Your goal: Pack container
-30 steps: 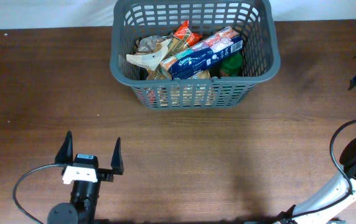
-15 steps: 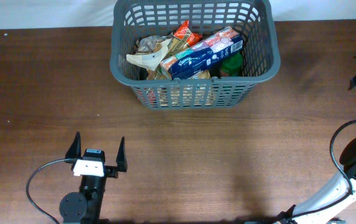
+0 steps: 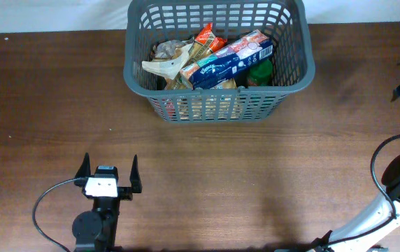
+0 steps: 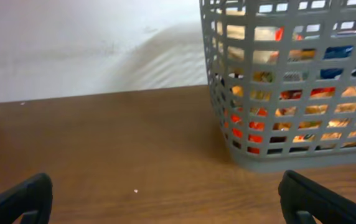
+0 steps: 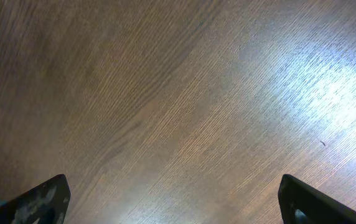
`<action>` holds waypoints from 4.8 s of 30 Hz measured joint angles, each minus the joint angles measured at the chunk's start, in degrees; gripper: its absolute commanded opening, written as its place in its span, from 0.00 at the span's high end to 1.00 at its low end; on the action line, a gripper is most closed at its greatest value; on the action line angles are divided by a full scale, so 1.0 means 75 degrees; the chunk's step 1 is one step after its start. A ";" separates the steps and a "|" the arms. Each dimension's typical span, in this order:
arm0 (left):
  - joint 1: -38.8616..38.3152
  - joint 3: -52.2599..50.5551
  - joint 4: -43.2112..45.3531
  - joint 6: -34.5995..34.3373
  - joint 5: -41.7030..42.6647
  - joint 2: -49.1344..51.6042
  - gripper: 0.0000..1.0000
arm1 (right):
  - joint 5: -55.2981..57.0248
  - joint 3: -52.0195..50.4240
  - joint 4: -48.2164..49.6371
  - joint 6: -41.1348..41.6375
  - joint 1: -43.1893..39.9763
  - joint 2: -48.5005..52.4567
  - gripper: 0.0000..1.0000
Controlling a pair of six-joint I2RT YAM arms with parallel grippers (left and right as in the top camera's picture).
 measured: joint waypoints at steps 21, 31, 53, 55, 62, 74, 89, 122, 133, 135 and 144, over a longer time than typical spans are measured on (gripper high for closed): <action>0.0000 0.0000 -0.0006 0.0000 -0.0087 0.0000 0.01 | 0.0000 0.0000 0.0000 0.0006 0.0000 0.0000 0.01; 0.0000 0.0000 -0.0006 0.0000 -0.0087 0.0000 0.01 | 0.0000 0.0000 0.0000 0.0003 0.0000 0.0000 0.01; 0.0000 0.0000 -0.0006 0.0000 -0.0087 0.0000 0.01 | 0.0000 0.0000 0.0003 0.0000 0.0000 0.0000 0.01; 0.0000 0.0000 -0.0006 0.0000 -0.0087 0.0000 0.01 | 0.0000 0.0000 0.0020 0.0003 0.0000 0.0000 0.01; 0.0000 0.0000 -0.0006 0.0000 -0.0087 0.0000 0.01 | 0.0000 -0.0050 0.1070 0.0003 0.0003 -0.0766 0.01; 0.0000 0.0000 -0.0006 0.0000 -0.0087 0.0000 0.01 | 0.0000 -0.0047 0.2585 0.0003 0.0632 -0.3497 0.01; 0.0000 0.0000 -0.0009 0.0000 -0.0090 0.0000 0.01 | 0.0003 -0.3818 0.6490 0.0003 0.2055 -0.7245 0.01; 0.0000 -0.0006 -0.0012 0.0000 -0.0111 -0.0009 0.01 | 0.0029 -1.1278 0.8708 0.0032 0.3946 -1.4067 0.01; 0.0000 -0.0006 -0.0015 0.0000 -0.0111 -0.0009 0.01 | 0.0117 -1.2963 0.9833 0.0035 0.3949 -1.5507 0.01; 0.0000 -0.0006 -0.0015 0.0000 -0.0111 -0.0009 0.01 | 0.0146 -1.3164 0.9876 0.0032 0.3952 -1.5915 0.01; 0.0000 -0.0006 -0.0012 0.0000 -0.0111 -0.0009 0.01 | 0.0309 -1.3540 0.9917 0.0029 0.4167 -1.6031 0.01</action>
